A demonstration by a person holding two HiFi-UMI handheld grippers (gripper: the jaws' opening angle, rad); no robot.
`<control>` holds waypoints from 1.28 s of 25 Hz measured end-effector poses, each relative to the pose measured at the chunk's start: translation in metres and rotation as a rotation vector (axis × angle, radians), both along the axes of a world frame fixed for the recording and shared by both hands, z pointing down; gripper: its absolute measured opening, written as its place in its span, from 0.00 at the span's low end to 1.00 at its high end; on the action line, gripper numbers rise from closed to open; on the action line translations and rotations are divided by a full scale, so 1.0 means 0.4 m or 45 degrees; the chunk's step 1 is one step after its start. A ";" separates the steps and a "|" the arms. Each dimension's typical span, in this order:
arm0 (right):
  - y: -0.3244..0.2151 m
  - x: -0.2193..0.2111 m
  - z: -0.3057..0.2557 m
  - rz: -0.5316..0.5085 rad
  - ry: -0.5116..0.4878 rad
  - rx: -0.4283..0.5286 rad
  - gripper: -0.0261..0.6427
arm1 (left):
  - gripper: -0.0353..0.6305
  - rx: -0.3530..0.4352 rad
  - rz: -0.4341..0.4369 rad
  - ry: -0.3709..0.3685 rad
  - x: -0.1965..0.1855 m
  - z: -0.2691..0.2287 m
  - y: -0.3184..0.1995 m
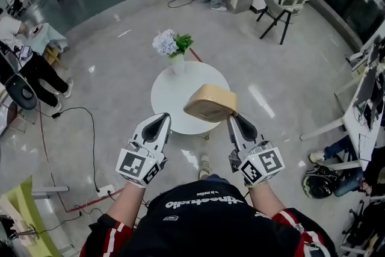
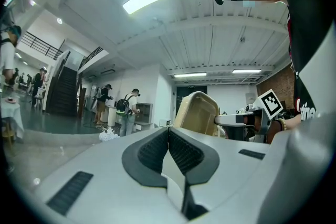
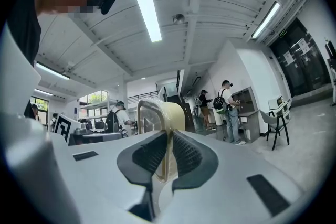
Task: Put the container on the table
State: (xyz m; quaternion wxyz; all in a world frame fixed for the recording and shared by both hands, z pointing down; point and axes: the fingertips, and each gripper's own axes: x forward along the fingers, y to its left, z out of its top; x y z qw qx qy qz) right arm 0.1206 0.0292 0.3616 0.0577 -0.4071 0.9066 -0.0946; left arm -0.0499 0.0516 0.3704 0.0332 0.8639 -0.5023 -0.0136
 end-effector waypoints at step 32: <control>-0.414 0.084 0.044 -0.157 -0.085 -0.096 0.12 | 0.09 -0.028 -0.080 -0.056 0.122 -0.011 -0.393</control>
